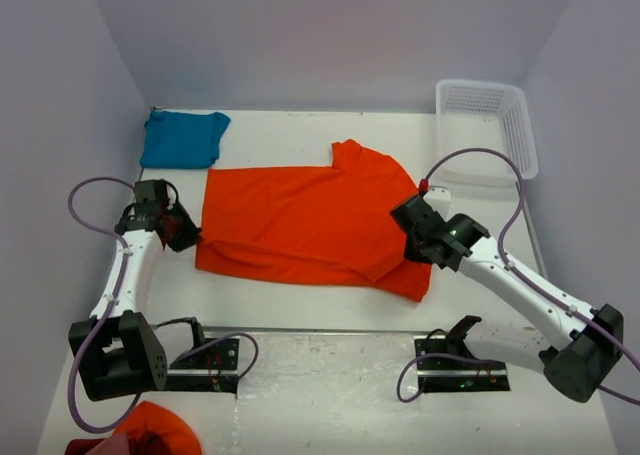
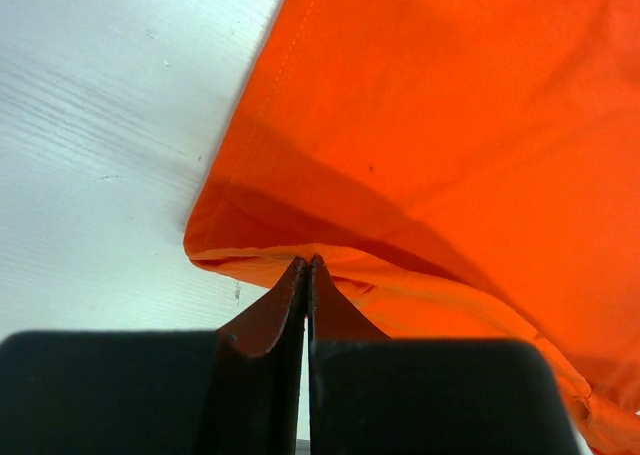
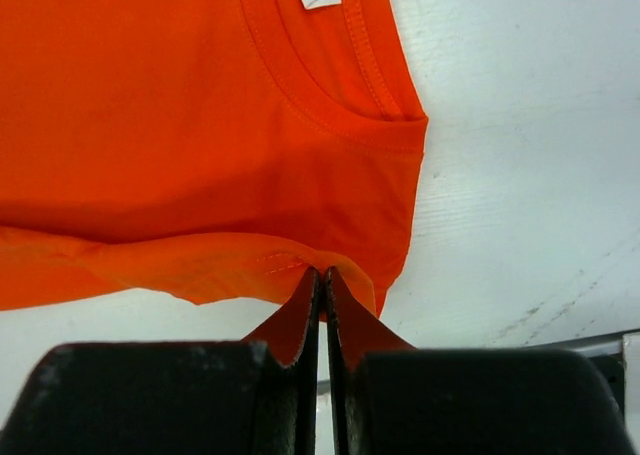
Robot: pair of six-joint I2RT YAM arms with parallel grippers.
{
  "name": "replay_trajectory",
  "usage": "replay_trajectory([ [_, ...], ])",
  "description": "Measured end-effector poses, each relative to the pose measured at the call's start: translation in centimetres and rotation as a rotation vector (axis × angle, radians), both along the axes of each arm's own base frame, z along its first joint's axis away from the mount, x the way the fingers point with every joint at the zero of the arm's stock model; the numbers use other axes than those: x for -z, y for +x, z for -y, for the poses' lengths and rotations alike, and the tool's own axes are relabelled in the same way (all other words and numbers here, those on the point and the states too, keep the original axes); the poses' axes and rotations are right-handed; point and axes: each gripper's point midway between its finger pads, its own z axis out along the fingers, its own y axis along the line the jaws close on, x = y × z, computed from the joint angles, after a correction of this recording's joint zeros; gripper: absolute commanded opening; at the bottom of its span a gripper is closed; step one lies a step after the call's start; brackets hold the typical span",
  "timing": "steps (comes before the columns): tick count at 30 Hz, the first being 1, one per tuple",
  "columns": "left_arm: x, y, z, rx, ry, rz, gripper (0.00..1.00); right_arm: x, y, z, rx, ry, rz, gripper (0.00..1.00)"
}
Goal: Fold and stack the t-shirts
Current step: Grap the side of the flattened tshirt closest away from the robot with both arms
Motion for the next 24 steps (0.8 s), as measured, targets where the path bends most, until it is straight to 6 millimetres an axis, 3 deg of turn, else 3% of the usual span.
replay_trajectory([
  [10, 0.1, -0.1, -1.1, -0.041, 0.026, -0.008, 0.0, 1.2, 2.2, 0.7, -0.004, -0.039, -0.026, 0.0],
  [24, 1.5, -0.1, -1.5, -0.053, 0.027, -0.054, 0.0, 2.8, 3.4, 0.8, -0.012, -0.066, -0.072, 0.0],
])
